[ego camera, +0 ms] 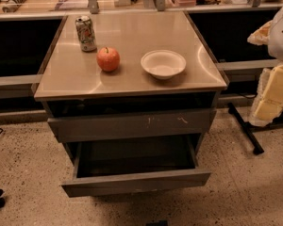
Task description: Close middle drawer
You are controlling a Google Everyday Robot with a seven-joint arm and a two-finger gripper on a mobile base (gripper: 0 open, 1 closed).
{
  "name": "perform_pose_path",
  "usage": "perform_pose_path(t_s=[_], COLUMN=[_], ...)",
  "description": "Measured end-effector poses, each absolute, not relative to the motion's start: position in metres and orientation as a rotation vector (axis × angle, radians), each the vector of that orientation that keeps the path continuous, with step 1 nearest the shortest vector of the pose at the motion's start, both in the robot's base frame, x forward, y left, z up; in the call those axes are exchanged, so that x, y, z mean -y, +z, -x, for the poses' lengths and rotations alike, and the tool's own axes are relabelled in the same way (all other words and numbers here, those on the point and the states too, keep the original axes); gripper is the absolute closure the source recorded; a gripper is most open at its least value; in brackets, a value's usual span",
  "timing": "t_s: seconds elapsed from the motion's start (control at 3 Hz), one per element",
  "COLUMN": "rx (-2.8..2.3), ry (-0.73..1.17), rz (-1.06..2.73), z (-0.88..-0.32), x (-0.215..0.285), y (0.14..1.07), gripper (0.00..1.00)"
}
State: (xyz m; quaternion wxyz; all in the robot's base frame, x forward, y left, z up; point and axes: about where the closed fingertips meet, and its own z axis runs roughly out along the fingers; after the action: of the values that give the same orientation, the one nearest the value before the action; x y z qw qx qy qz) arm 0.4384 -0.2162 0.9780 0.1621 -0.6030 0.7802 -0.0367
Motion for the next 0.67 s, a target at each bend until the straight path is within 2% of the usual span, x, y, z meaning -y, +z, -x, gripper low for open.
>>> perform_pose_path(t_s=[0.33,0.67], rx=[-2.227,-2.221], ry=[-0.105,-0.1], rz=[1.721,1.71], z=[-0.4384,-0.4379], x=[0.2162,0.2159], y=[0.978,0.9739], gripper=[0.0,0.19])
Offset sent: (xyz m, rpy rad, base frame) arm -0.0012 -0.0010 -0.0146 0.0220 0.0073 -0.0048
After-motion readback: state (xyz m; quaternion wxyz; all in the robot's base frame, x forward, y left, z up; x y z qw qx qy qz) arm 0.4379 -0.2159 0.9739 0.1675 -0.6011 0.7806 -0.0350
